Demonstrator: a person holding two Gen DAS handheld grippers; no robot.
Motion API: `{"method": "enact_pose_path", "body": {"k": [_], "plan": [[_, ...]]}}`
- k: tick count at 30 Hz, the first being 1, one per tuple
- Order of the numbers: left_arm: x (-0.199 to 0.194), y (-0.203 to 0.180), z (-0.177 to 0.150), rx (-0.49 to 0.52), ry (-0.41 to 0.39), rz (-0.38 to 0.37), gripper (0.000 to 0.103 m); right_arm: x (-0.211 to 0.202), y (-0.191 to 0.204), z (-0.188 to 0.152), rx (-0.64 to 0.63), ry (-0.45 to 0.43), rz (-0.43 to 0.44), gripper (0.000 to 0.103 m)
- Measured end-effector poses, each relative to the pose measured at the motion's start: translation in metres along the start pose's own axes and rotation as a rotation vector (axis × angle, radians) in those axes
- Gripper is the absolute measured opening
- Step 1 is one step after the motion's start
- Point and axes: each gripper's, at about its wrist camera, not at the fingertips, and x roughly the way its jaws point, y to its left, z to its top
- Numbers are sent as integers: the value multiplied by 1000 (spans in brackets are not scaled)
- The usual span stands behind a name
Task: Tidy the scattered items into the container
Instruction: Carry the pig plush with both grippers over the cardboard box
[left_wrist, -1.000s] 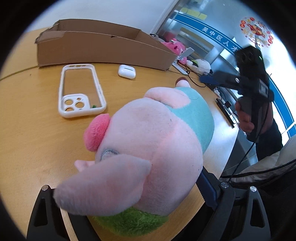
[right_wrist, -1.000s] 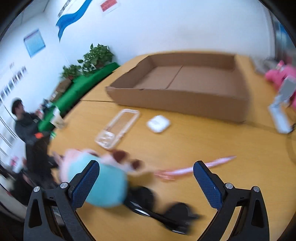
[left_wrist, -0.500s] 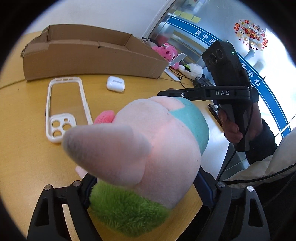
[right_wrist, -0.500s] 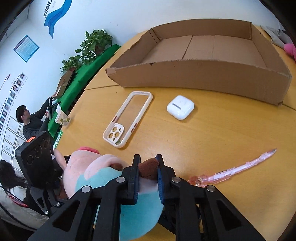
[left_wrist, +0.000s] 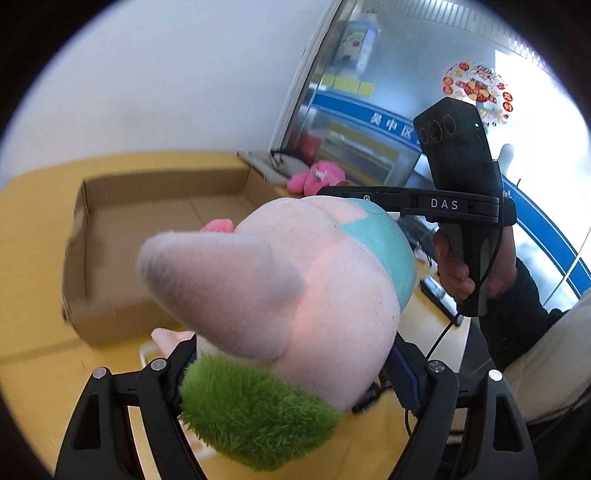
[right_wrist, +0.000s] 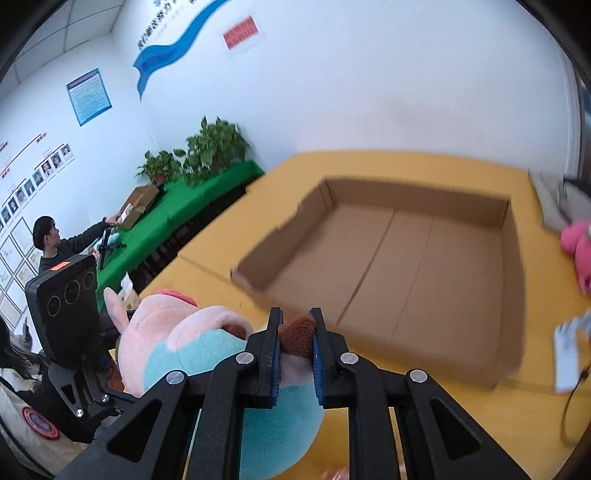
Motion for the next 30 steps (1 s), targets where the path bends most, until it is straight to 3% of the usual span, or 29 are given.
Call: {"method": "enact_pose_path", "body": {"k": [4, 9, 17, 22, 30], "plan": [[-4, 9, 46, 24, -58, 11, 83, -14, 4, 51, -74, -77, -25, 14], [-16, 6, 95, 91, -115, 97, 83, -21, 1, 101, -97, -140, -15, 13], [-21, 14, 174, 162, -138, 166, 83, -34, -3, 173, -118, -240, -28, 13], [-5, 36, 203, 150, -109, 189, 83, -15, -14, 206, -125, -223, -59, 13], [41, 88, 219, 98, -43, 168, 83, 44, -61, 222, -68, -178, -53, 13]]}}
